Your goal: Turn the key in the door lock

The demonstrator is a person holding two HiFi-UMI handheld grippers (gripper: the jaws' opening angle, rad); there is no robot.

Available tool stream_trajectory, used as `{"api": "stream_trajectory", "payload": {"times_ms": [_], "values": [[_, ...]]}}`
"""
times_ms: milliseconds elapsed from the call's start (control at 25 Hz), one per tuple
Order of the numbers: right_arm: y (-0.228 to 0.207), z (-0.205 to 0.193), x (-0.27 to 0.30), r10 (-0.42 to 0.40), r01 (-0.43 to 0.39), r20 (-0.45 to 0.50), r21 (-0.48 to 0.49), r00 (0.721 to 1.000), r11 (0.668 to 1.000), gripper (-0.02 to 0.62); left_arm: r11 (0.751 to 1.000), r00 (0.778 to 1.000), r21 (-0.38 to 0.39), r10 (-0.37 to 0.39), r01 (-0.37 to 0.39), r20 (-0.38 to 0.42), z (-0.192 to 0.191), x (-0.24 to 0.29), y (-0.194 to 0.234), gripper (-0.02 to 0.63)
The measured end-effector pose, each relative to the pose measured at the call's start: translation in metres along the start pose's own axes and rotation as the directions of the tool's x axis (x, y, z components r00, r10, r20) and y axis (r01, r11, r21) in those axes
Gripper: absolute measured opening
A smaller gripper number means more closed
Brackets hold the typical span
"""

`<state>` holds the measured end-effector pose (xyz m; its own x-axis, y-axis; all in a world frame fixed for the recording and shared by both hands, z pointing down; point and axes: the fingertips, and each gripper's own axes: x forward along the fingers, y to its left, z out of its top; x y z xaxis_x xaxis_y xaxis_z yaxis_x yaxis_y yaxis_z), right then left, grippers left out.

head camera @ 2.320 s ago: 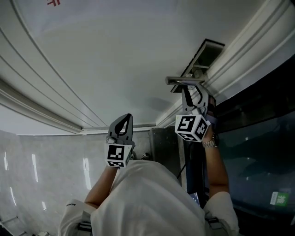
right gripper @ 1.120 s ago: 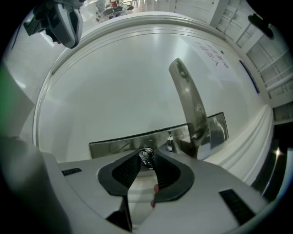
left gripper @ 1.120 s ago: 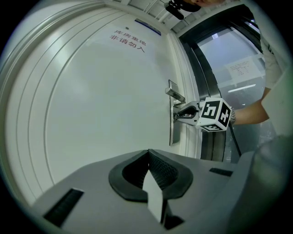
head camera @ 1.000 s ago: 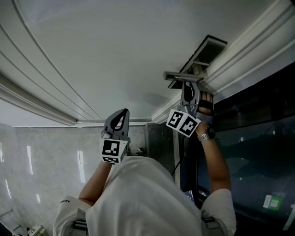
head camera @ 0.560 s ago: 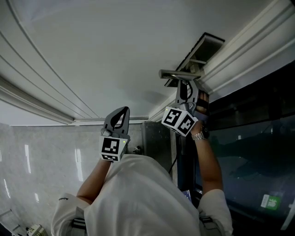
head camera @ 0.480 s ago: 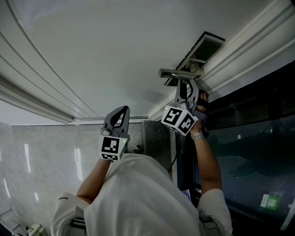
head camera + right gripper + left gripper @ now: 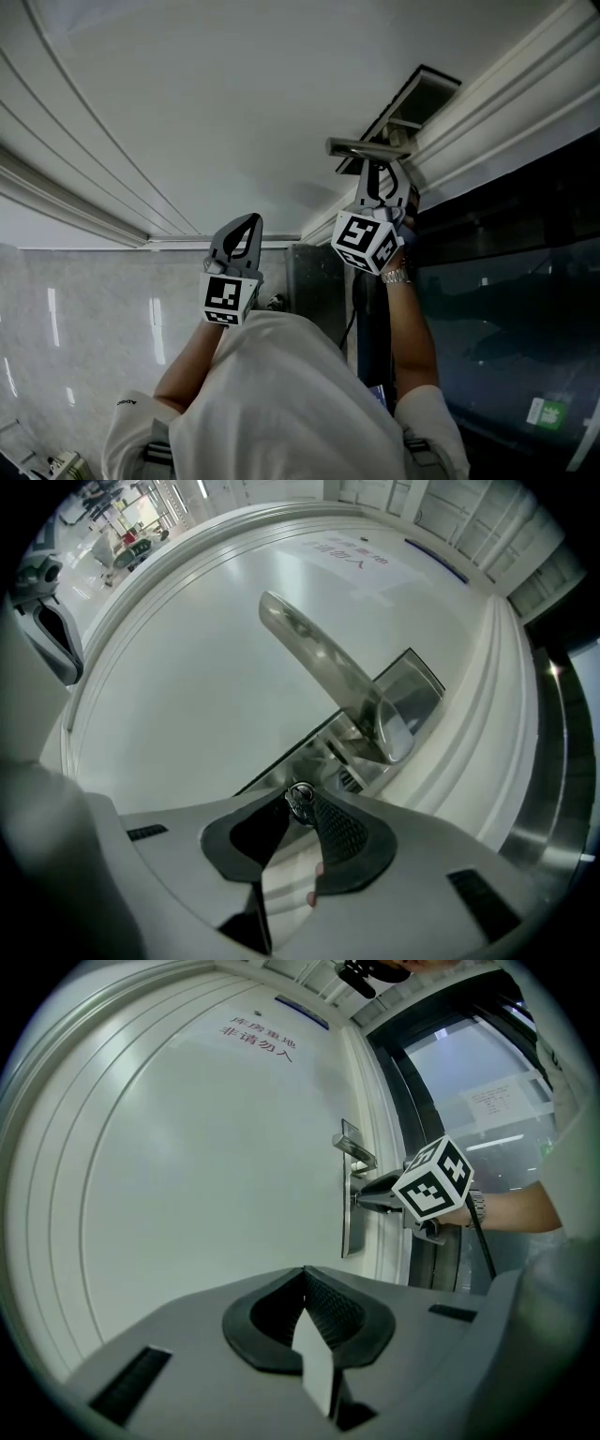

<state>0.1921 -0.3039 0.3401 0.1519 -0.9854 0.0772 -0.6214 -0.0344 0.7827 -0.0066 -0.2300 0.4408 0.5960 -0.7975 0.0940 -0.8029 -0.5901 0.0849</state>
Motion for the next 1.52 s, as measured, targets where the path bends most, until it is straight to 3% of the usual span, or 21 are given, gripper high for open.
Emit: {"api": "stream_trajectory", "payload": {"times_ms": [400, 560, 640, 920, 1040, 1240, 1440, 1520], "values": [[0.0, 0.0, 0.001, 0.02, -0.021, 0.003, 0.107, 1.0, 0.994, 0.087, 1.0, 1.0, -0.002, 0.006, -0.006, 0.001, -0.002, -0.002, 0.001, 0.008], [-0.002, -0.001, 0.002, 0.055, -0.058, 0.019, 0.286, 0.998, 0.957, 0.066, 1.0, 1.0, -0.001, 0.009, -0.009, 0.003, -0.001, -0.003, 0.001, 0.008], [-0.002, -0.003, 0.003, 0.048, -0.052, 0.02, 0.338, 0.999, 0.94, 0.009, 1.0, 1.0, 0.0, 0.01, -0.01, 0.002, -0.002, -0.003, 0.002, 0.008], [-0.003, -0.004, 0.002, 0.051, -0.055, 0.022, 0.429, 0.998, 0.902, 0.009, 1.0, 1.0, 0.002, 0.021, -0.021, -0.006, -0.003, -0.005, 0.008, 0.008], [-0.004, -0.005, 0.002, 0.071, -0.077, 0.03, 0.519, 0.997, 0.852, 0.009, 1.0, 1.0, 0.004, 0.015, -0.015, -0.007, -0.002, -0.004, 0.006, 0.008], [-0.005, -0.007, 0.003, 0.099, -0.105, 0.049, 0.688, 0.994, 0.718, 0.009, 1.0, 1.0, 0.008, 0.005, -0.005, -0.009, -0.002, -0.003, 0.004, 0.008], [-0.006, -0.009, 0.003, 0.095, -0.11, 0.065, 0.778, 0.993, 0.619, 0.009, 1.0, 1.0, 0.0, 0.01, -0.01, -0.01, -0.005, -0.003, 0.006, 0.008], [-0.006, -0.009, 0.004, 0.099, -0.116, 0.073, 0.82, 0.992, 0.56, 0.009, 1.0, 1.0, 0.0, 0.012, -0.012, -0.011, -0.005, -0.004, 0.006, 0.008]]}}
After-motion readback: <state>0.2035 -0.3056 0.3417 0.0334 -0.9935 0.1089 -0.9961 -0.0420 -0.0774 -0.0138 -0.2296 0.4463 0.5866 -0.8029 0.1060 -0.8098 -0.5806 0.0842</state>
